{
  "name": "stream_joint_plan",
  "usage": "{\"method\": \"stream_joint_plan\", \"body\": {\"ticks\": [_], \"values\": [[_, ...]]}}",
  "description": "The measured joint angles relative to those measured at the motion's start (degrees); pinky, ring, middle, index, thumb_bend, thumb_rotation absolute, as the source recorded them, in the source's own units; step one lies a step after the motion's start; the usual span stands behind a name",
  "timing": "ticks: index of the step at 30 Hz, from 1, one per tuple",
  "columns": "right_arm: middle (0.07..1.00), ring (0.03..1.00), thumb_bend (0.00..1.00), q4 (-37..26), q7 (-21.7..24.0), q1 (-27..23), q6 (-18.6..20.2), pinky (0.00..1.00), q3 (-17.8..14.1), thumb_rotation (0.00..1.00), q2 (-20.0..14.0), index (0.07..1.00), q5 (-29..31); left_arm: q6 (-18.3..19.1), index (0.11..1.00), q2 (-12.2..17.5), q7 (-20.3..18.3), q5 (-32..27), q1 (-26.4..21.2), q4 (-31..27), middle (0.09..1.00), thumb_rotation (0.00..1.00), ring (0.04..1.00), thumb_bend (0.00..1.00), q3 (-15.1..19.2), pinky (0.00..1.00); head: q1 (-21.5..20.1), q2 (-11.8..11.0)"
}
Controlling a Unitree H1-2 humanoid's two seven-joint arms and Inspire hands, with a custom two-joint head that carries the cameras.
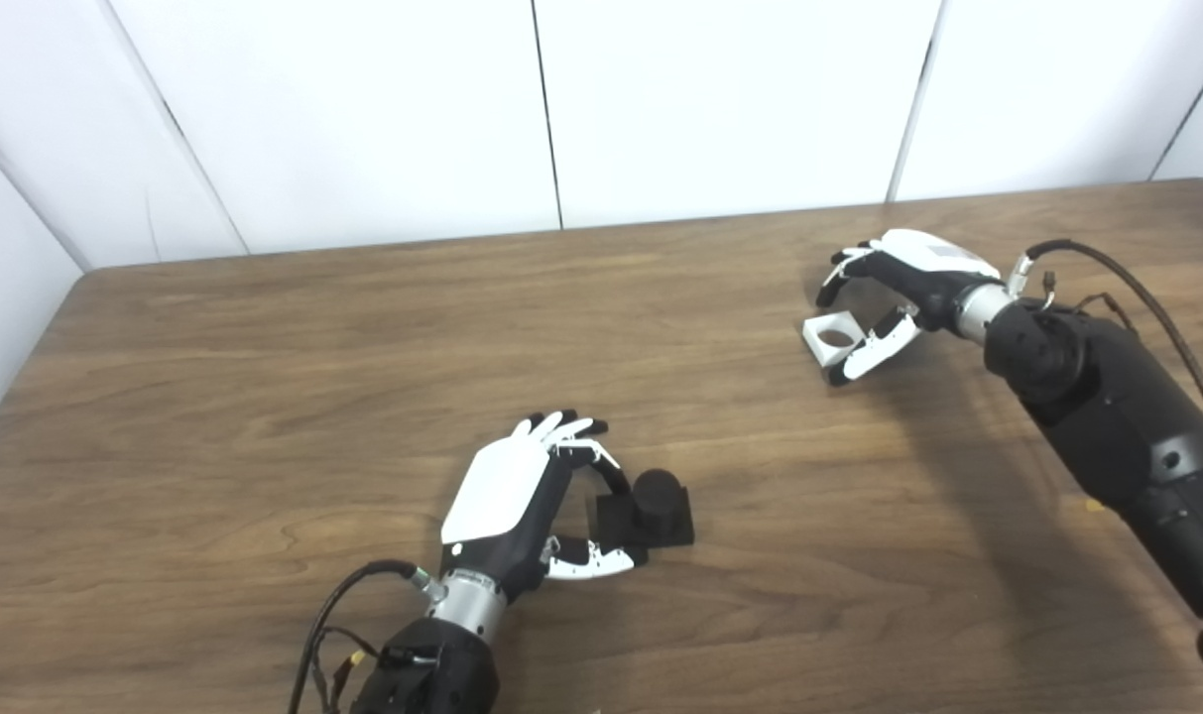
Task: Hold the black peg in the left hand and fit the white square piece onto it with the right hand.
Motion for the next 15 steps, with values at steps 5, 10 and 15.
{"method": "stream_joint_plan", "body": {"ticks": [5, 10, 15], "values": [[0.932, 1.000, 0.88, 0.3, -0.2, 0.0, -0.8, 0.98, 0.1, 0.27, 0.0, 0.662, -0.2, 0.0, 0.484, 0.0, 0.0, 0.0, 0.0, 0.0, 0.873, 0.07, 0.953, 0.52, 0.0, 0.99, 0.1, 0.0], [0.936, 1.000, 0.87, 0.3, -0.3, 0.0, -0.9, 0.98, 0.3, 0.26, -0.1, 0.630, -0.6, 0.0, 0.484, 0.0, 0.0, 0.0, 0.0, 0.0, 0.871, 0.07, 0.951, 0.52, 0.0, 0.98, 0.1, 0.1], [0.935, 1.000, 0.85, 0.5, -0.3, -0.1, -1.1, 0.98, 0.3, 0.24, -0.1, 0.611, -0.6, 0.0, 0.484, 0.0, 0.0, 0.1, 0.0, 0.0, 0.866, 0.07, 0.942, 0.52, 0.0, 0.97, 0.0, 0.0]]}}
